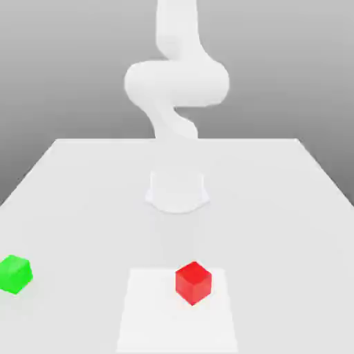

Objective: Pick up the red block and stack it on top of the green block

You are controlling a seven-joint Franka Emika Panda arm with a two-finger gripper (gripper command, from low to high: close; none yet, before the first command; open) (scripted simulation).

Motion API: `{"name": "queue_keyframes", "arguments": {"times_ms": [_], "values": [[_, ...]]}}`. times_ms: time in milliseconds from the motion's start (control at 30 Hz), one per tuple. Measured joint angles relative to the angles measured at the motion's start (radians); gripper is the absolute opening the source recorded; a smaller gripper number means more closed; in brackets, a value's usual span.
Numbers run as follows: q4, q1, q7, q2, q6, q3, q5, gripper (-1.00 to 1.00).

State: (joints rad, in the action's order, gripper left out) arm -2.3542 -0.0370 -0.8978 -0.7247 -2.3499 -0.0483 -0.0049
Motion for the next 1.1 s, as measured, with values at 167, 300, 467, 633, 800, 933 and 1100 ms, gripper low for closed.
{"name": "queue_keyframes", "arguments": {"times_ms": [167,300,467,633,800,933,1100], "values": [[-0.122,-0.083,-0.227,0.180,-0.115,-0.106,-0.010,0.00],[-0.217,-0.136,-0.408,0.323,-0.204,-0.173,-0.021,0.00],[-0.344,-0.177,-0.647,0.518,-0.327,-0.230,-0.028,0.00],[-0.453,-0.176,-0.834,0.705,-0.454,-0.249,0.004,0.00],[-0.442,-0.157,-0.936,0.838,-0.561,-0.202,-0.109,0.00],[-0.427,-0.076,-1.011,0.947,-0.650,-0.097,-0.212,0.00],[-0.425,-0.063,-1.019,0.961,-0.663,-0.081,-0.224,-1.00]]}}
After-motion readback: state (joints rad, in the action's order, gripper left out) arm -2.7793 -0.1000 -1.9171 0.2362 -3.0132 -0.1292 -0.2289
